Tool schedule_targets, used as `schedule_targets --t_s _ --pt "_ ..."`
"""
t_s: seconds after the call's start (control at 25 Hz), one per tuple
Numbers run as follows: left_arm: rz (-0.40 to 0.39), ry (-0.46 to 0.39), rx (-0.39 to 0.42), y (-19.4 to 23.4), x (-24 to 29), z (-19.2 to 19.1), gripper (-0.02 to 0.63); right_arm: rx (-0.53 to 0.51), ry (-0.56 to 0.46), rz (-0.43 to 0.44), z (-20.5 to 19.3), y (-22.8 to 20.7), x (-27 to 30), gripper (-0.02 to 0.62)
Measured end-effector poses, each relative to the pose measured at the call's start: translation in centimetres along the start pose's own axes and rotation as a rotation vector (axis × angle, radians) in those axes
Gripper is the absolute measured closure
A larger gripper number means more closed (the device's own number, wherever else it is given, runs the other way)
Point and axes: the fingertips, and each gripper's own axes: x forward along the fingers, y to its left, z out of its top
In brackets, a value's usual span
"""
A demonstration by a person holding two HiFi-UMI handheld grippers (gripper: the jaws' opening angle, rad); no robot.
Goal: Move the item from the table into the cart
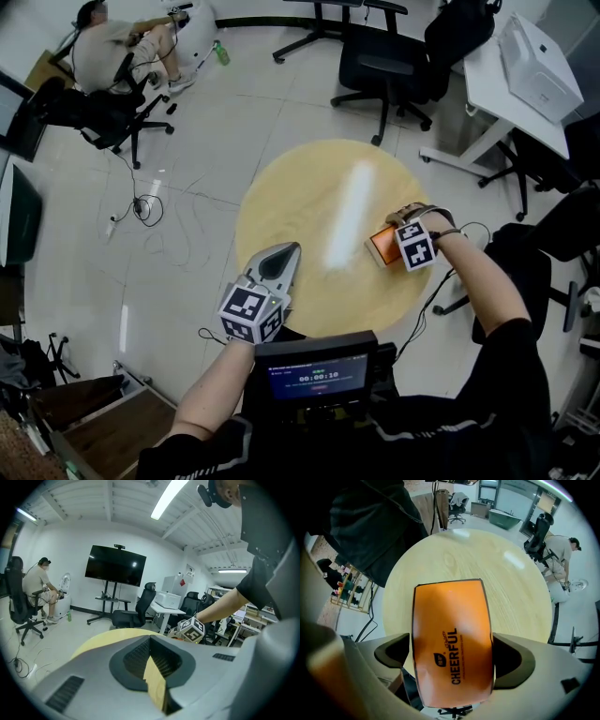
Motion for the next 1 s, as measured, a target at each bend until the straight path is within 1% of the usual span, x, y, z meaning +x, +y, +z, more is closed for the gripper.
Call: schedule_targets --t_s 0.04,0.12,0.16,0.24,0.4,0.52,0.6,0.68,0.76,0.88,1.0 --pt "-0.002 0.000 0.004 -0.1 0.2 0.1 0.603 -0.005 0.004 -0.013 -0.1 -0.1 0.6 0.060" --pt "-0.002 -0.001 0.015 0.1 0.2 -0.1 0.603 -0.004 -0.010 -0.065 0.3 -0.7 1.7 0.064" --pt "-0.001 -0.001 0.016 0.3 0.2 -0.1 0.603 0.012 -0.017 -0.095 0.5 -1.2 1.8 0.114" --pt "0.000 -0.003 0.014 0.9 0.0 0.0 0.603 0.066 -0.030 -0.130 0.8 -2.1 1.6 0.124" --pt "-0.005 -0.001 0.008 1.6 -0.5 0.2 0.603 0.171 -0.058 -0.135 1.7 -2.7 0.8 0.164" --pt "-0.021 0.002 0.013 1.5 -1.0 0.7 0.603 0.290 -0.117 -0.123 2.6 -2.4 -0.3 0.172" --pt "-0.031 -0.005 0.021 1.3 -1.3 1.5 0.603 0.333 -0.167 -0.130 3.5 -2.1 -1.5 0.173" --pt "-0.040 -0.019 0.028 1.0 -2.0 2.4 0.603 0.393 -0.195 -0.169 4.0 -2.1 -3.7 0.173" --pt "-0.048 -0.034 0.039 0.8 -3.0 3.6 0.603 0.483 -0.218 -0.235 4.2 -2.2 -6.9 0.173" --pt "-0.073 -0.067 0.059 0.1 -4.9 5.8 0.603 0.617 -0.306 -0.324 5.3 -1.5 -12.6 0.173" --pt "-0.092 -0.118 0.073 0.2 -7.7 8.1 0.603 0.737 -0.403 -0.407 7.5 -0.3 -18.3 0.173"
